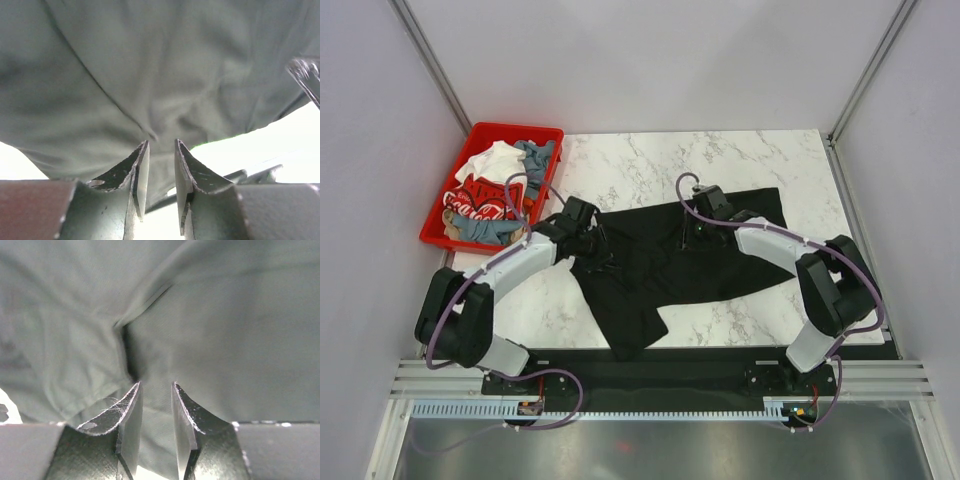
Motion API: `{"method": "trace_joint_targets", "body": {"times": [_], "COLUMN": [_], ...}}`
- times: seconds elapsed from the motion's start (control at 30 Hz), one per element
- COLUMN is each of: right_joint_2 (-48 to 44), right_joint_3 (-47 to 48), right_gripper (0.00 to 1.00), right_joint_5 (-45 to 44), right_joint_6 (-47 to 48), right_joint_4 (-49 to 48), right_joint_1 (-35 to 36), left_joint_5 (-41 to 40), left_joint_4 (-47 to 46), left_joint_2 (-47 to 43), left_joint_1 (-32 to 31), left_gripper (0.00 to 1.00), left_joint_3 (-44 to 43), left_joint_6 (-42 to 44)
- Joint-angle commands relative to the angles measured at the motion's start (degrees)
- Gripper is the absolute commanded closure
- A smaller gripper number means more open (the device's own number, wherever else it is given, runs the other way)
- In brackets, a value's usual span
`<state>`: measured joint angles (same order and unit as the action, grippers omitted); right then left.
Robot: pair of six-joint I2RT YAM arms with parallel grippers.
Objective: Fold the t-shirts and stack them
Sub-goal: Fold the tshirt
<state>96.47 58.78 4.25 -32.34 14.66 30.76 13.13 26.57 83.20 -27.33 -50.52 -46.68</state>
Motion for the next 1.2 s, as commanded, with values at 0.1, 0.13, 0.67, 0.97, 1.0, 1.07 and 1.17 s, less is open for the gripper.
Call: {"method": "trace_joint_targets", "body": {"times": [0.1, 0.13, 0.67, 0.97, 1.0, 1.07, 1.17], "right_joint_2": [0.20, 1.00, 14.45, 22.44, 22.89, 24.02, 25.08], "right_joint_3": [6.77, 7.65, 22.86, 26.12, 26.21, 26.21, 26.03], "right_gripper": [0.62, 0.62, 0.57, 0.59, 0.59, 0.61, 0.61], "right_joint_5": [-5.47, -5.66, -14.88, -18.13, -18.49, -19.28, -20.07], "right_joint_6": [-1.24, -1.15, -2.64, -1.41, -1.41, -1.41, -1.76], "right_joint_4": [2.39, 2.66, 4.86, 4.86, 4.86, 4.77, 4.85], "right_joint_1": [-8.43, -10.09, -23.73, -29.88, -30.32, -30.50, -32.96], "left_joint_5": [-4.95, -5.47, -8.21, -12.32, -12.86, -12.95, -12.95], "left_joint_4": [2.35, 2.61, 2.70, 2.79, 2.88, 2.88, 3.49], "left_joint_2": [6.18, 7.40, 24.98, 32.37, 32.64, 34.12, 36.59], "left_joint_1": [9.39, 10.27, 18.19, 18.54, 18.63, 18.98, 19.33], "left_gripper": [0.65, 0.64, 0.54, 0.64, 0.71, 0.78, 0.81], "left_joint_3": [-12.48, -13.63, -26.19, -33.85, -34.11, -35.34, -37.80], "left_joint_6": [10.10, 10.46, 14.34, 15.21, 15.12, 15.03, 15.30]}}
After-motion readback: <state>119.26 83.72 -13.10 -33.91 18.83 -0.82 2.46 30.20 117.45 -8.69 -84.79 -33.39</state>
